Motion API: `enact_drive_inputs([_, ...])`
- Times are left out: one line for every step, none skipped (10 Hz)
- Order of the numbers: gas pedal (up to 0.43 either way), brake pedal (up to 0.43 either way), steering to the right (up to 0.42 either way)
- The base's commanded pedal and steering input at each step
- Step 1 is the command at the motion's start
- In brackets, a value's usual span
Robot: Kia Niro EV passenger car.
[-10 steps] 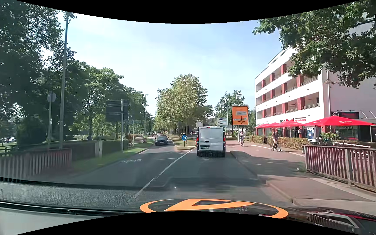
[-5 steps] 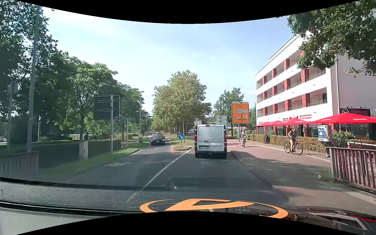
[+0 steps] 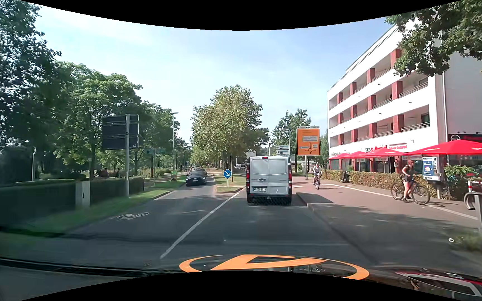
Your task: Follow the waypoints while adhering to traffic rules and regulations
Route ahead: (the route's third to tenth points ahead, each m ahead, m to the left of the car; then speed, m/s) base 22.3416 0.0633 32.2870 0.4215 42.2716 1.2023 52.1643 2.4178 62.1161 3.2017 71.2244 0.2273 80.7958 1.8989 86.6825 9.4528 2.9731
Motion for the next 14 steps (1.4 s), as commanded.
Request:
enact_drive_inputs([0.000, 0.171, 0.024])
enact_drive_inputs([0.000, 0.171, 0.023])
enact_drive_inputs([0.000, 0.171, 0.023])
enact_drive_inputs([0.000, 0.171, 0.022])
enact_drive_inputs([0.000, 0.165, 0.021])
enact_drive_inputs([0.000, 0.171, 0.020])
enact_drive_inputs([0.000, 0.165, 0.019])
enact_drive_inputs([0.000, 0.165, 0.019])
enact_drive_inputs([0.000, 0.165, 0.019])
enact_drive_inputs([0.000, 0.146, 0.019])
enact_drive_inputs([0.000, 0.116, 0.019])
enact_drive_inputs([0.000, 0.073, 0.019])
enact_drive_inputs([0.000, 0.012, 0.019])
enact_drive_inputs([0.000, 0.000, 0.018])
